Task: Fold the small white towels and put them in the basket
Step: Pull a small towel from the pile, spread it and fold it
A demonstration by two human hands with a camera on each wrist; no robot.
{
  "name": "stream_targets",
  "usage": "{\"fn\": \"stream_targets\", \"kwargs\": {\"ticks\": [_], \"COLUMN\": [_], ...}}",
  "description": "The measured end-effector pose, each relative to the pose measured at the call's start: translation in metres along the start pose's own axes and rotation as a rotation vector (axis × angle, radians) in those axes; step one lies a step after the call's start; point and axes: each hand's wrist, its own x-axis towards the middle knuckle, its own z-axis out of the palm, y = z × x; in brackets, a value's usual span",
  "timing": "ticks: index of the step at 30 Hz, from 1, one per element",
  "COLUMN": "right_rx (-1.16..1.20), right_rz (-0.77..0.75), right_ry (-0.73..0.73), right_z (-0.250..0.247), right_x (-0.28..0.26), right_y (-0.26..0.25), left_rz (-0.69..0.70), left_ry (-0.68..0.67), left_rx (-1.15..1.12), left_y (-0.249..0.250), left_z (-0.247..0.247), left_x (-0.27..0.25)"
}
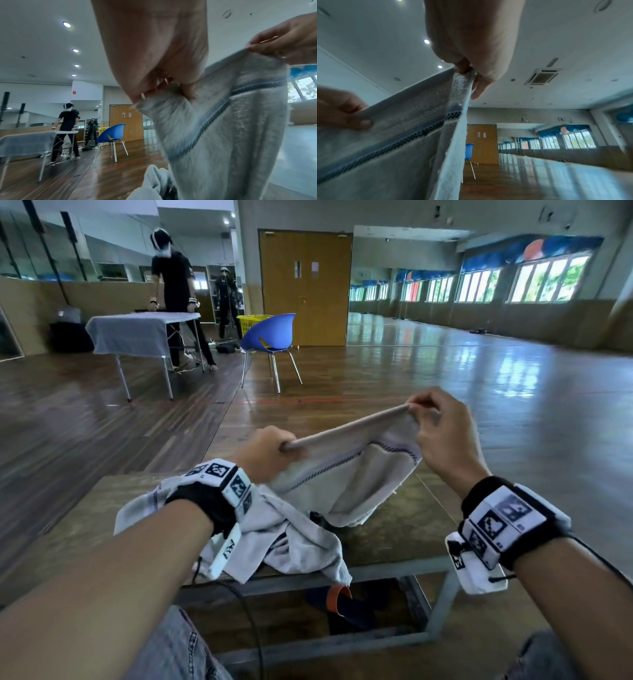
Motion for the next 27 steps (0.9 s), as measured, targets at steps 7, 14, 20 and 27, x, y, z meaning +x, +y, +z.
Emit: {"fn": "stream_targets", "kwargs": {"ticks": [7,14,20,27], "right_rx": [0.078,-0.442,-0.35,-0.117], "right_rz": [0.18,0.231,0.37,0.473], "right_ry": [-0.391,-1.139,-0.928,-0.71], "right_z": [-0.016,-0.008,0.015,0.055], "right_x": [-0.029,-0.065,-0.092,-0.101], "right_y": [0.042,0.086,0.112,0.137], "left_rz": [-0.163,-0.368,-0.472,-0.482], "left_ry": [0.243,-0.698,-0.832,-0.604], "left_rx": [-0.231,0.218,0.024,0.032], "left_y": [-0.002,-0.014,-0.028,-0.027], "left_z": [-0.008,0.031,0.079,0.122], "left_x": [-0.007,-0.029,-0.039,-0.007]}}
